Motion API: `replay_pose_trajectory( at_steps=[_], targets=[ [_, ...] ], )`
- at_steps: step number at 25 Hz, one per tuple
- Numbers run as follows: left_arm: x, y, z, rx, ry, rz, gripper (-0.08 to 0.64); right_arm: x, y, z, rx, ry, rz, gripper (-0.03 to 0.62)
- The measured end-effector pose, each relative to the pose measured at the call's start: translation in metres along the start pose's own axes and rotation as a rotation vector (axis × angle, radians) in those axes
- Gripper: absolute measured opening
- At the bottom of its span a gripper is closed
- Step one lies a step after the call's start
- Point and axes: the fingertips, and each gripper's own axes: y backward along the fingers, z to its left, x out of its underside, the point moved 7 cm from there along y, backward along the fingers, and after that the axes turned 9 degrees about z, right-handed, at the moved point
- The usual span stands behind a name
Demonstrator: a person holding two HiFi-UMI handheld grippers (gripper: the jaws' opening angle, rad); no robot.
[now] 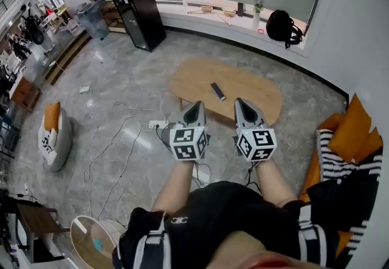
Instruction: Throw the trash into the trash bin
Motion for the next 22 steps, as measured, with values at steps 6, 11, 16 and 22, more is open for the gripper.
replay_pose_trajectory(
  at_steps=[6, 11, 16, 22],
  targets=[
    [-0.001, 0.004, 0.018, 0.007, 0.005, 0.001, 0.012, -0.003, -0.011, 0.017, 0.011, 0.030, 0.007, 0.003],
    [-0.001, 0.005, 0.042, 0.022, 0.007, -0.004, 0.012, -0.001, -0.027, 0.033, 0.040, 0.043, 0.012, 0.003],
    [0.003, 0.009, 0.067, 0.056, 0.004, -0.003, 0.012, 0.001, -0.039, 0.053, 0.077, 0.039, 0.005, 0.003],
    [0.008, 0.004, 0.087, 0.080, 0.007, 0.003, 0.012, 0.007, -0.053, 0.061, 0.109, 0.037, 0.022, 0.003]
  ],
)
